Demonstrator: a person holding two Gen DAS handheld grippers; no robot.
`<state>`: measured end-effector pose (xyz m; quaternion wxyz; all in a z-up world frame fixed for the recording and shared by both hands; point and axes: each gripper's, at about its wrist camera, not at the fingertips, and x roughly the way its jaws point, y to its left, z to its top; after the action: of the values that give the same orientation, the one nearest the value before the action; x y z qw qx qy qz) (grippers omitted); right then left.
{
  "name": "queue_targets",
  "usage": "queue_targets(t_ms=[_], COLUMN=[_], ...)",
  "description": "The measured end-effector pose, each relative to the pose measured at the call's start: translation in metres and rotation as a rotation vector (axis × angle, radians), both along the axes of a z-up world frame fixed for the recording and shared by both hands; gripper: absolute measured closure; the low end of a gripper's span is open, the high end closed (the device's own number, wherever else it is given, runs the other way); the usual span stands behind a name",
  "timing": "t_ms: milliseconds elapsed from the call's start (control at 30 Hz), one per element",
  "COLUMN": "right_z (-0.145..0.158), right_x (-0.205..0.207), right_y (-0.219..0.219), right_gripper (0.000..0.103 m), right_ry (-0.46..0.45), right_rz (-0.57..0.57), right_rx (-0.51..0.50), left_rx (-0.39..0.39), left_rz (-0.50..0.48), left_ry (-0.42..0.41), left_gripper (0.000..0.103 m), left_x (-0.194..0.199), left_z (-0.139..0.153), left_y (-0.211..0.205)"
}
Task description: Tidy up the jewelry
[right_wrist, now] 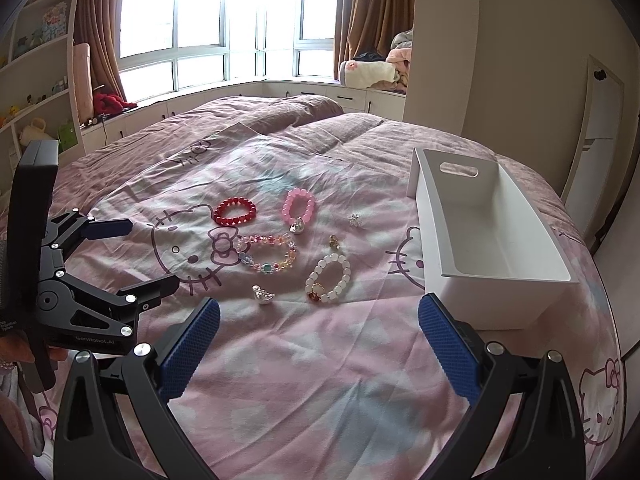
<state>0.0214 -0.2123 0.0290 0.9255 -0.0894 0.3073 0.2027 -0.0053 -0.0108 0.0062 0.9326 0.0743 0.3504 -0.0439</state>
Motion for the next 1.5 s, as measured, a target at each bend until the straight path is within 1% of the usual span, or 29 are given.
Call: queue_targets(t_ms=[133, 267, 433, 533, 767, 1067, 1500], right_z=[-0.001, -0.001, -0.001, -0.001, -0.002, -0.001, 0.001], right_x=[0.000, 0.000, -0.001, 0.000, 0.000, -0.001, -0.002], right_y=[0.000, 0.001, 0.001, 0.000, 0.000, 0.000, -0.001], right_gripper=[0.005, 0.005, 0.005, 0.005, 0.005, 0.005, 0.005], right_ry=[0.000, 0.000, -0.001, 0.000, 0.001, -0.001, -0.012], right_rz=[0.002, 0.002, 0.000, 0.001, 0.001, 0.000, -0.002], right_rx=[-0.007, -0.006, -0.007, -0.007, -0.006, -0.005, 0.011], left_rx=[-0.003, 0.004, -0.022, -0.016, -0.044, -0.041, -0.043], left_rz=[-0.004, -0.005, 0.005, 0.002, 0.015, 0.013, 0.015], left_ry=[0.005, -0.008, -0.006, -0.008, -0.035, -0.090, -0.087], left_gripper=[0.003, 0.003, 0.003, 0.003, 0.003, 0.003, 0.003], left_x=[0.000, -0.001, -0.001, -0.002, -0.005, -0.009, -0.009], left_z=[-0.001, 0.001, 0.001, 0.000, 0.004, 0.013, 0.013], left_y=[-0.002, -0.002, 0.001, -0.001, 0.003, 0.001, 0.003])
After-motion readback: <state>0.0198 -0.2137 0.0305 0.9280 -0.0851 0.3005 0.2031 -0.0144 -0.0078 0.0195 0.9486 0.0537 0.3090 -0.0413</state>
